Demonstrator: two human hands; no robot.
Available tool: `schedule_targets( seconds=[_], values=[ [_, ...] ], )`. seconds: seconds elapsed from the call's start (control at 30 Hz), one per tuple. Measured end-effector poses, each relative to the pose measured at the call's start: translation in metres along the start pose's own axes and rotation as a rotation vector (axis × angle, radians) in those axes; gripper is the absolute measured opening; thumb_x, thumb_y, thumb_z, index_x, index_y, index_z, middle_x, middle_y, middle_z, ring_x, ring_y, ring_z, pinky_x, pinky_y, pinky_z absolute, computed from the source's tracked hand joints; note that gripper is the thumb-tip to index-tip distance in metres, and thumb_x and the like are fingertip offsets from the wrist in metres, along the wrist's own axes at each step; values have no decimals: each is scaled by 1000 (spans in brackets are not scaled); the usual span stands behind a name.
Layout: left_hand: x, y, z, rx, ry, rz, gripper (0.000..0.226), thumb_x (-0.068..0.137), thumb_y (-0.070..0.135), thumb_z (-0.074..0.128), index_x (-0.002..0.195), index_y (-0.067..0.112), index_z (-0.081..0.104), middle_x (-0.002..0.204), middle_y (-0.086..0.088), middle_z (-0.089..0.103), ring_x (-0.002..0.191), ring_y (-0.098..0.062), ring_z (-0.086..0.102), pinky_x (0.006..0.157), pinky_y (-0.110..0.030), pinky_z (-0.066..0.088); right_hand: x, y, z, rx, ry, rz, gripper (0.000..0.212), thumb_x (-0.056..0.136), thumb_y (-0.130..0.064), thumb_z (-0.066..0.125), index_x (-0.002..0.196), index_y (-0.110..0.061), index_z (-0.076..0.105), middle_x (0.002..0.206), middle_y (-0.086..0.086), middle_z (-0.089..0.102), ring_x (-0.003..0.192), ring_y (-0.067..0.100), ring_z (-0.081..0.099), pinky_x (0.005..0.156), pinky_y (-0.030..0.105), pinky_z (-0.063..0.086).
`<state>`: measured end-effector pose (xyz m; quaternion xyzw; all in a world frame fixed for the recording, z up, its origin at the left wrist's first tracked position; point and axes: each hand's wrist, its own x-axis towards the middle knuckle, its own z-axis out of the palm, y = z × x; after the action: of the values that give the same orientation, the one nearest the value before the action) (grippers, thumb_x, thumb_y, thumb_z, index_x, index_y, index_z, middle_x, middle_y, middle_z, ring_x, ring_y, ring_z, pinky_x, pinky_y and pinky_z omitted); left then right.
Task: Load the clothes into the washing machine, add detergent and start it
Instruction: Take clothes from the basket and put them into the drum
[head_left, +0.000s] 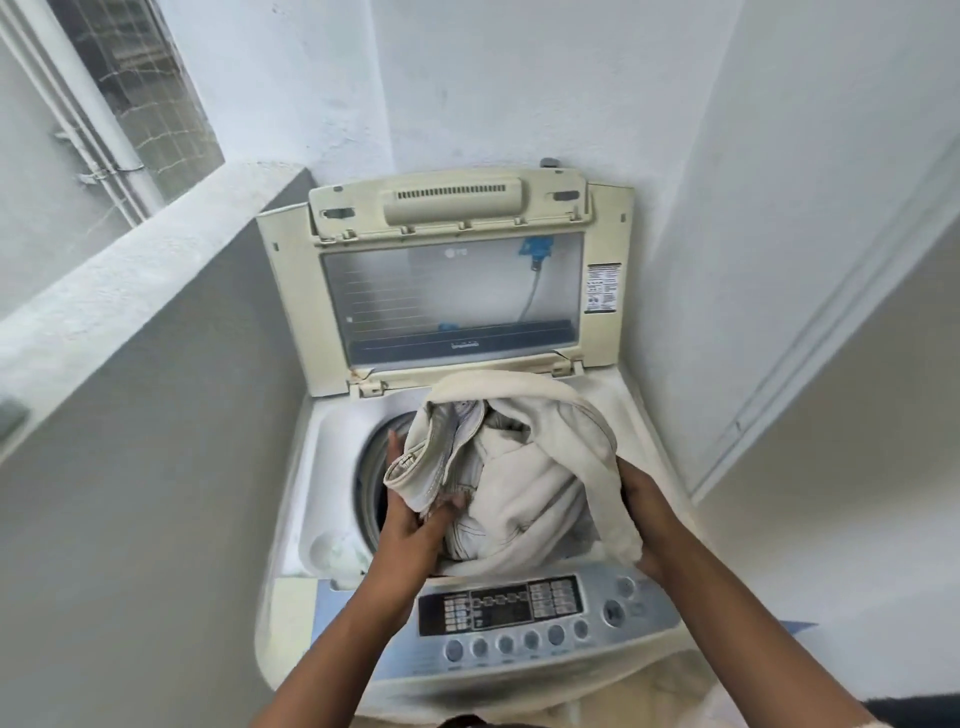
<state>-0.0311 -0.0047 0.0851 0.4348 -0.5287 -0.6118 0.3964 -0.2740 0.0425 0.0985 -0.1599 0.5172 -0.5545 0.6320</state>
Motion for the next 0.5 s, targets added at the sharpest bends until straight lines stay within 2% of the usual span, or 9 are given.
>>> schedule_targets(
  seconds=[0.07, 0.13, 0.23, 0.3, 0.33, 0.4, 0.5],
  values=[
    [12, -5, -17, 31, -52, -53, 78, 92, 15, 66, 140, 57, 22, 132, 34, 52, 115, 14, 53, 81, -11, 50, 19, 0, 13, -22, 39, 12, 34, 106, -27, 37, 113, -11, 65, 99, 7, 72, 84, 15, 70, 70, 27, 57],
    [23, -12, -31, 63, -83, -117, 68, 91, 17, 67, 137, 51, 29, 128, 27, 58, 108, 10, 59, 80, -13, 52, 32, 3, 24, -96, 58, 38, 35, 105, -32, 39, 107, -14, 69, 92, 6, 73, 80, 16, 69, 67, 30, 54],
    [36, -23, -44, 125, -79, -204, 63, 91, 19, 68, 139, 36, 33, 119, 15, 64, 88, 5, 65, 69, -14, 51, 48, 10, 30, -153, 110, 144, 39, 100, -46, 42, 98, -20, 71, 93, 8, 75, 90, 26, 67, 78, 40, 50],
    [42, -29, -50, 185, -72, -280, 55, 91, 23, 69, 134, 33, 37, 107, 8, 66, 71, -1, 62, 57, -19, 49, 60, 15, 30, -272, 136, 257, 39, 99, -44, 43, 99, -15, 69, 94, 13, 72, 93, 32, 65, 84, 50, 52],
    [44, -32, -52, 206, -70, -336, 52, 90, 26, 69, 131, 32, 38, 108, 6, 66, 75, -4, 63, 59, -24, 52, 66, 17, 29, -369, 156, 304, 34, 99, -36, 45, 101, -12, 68, 90, 13, 70, 90, 32, 64, 84, 53, 53],
    [48, -40, -58, 259, -63, -449, 48, 89, 32, 68, 129, 29, 42, 115, 5, 64, 92, -12, 65, 75, -36, 58, 78, 20, 26, -553, 241, 324, 22, 95, -16, 46, 106, -9, 63, 84, 12, 64, 84, 29, 62, 87, 57, 55],
    [54, -48, -64, 343, -55, -503, 56, 89, 39, 65, 137, 31, 39, 124, 6, 54, 105, -17, 59, 91, -39, 53, 95, 18, 17, -672, 361, 243, 31, 92, -7, 51, 121, -17, 54, 109, 7, 57, 94, 23, 55, 82, 43, 54]
  ],
)
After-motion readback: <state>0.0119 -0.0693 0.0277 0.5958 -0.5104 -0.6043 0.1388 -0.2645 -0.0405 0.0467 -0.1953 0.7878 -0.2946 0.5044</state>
